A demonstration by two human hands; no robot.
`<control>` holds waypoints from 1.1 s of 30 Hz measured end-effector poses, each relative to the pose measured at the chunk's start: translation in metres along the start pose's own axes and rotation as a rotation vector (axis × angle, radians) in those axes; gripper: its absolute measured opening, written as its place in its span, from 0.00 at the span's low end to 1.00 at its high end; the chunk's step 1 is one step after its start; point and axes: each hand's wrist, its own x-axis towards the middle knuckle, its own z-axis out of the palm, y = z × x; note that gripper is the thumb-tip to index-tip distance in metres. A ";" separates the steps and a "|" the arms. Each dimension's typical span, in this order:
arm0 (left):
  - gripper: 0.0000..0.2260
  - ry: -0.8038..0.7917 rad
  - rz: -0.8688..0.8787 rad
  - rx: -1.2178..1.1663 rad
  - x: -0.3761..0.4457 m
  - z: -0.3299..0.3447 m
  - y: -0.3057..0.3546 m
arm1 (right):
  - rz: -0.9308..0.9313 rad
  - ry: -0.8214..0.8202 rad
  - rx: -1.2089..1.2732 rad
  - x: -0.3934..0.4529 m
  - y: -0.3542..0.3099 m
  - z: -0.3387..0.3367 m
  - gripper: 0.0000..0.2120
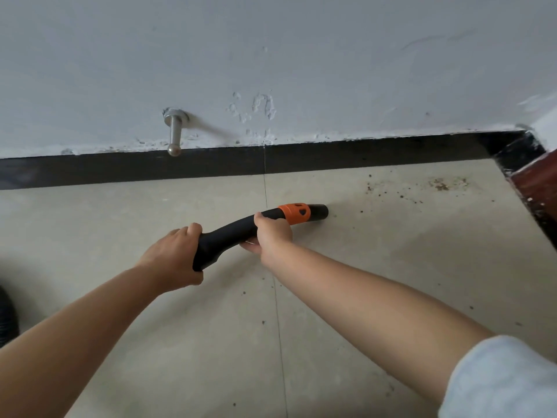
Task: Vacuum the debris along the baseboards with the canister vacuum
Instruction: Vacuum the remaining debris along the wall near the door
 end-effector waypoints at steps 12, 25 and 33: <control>0.18 -0.037 0.017 -0.012 -0.007 0.005 0.019 | -0.025 0.035 0.076 0.006 0.005 -0.015 0.18; 0.19 0.087 -0.154 -0.120 -0.004 0.003 0.045 | 0.001 -0.072 -0.018 0.013 -0.042 0.004 0.18; 0.20 0.035 -0.107 -0.143 0.019 -0.005 0.062 | -0.058 0.012 -0.031 0.022 -0.057 -0.009 0.18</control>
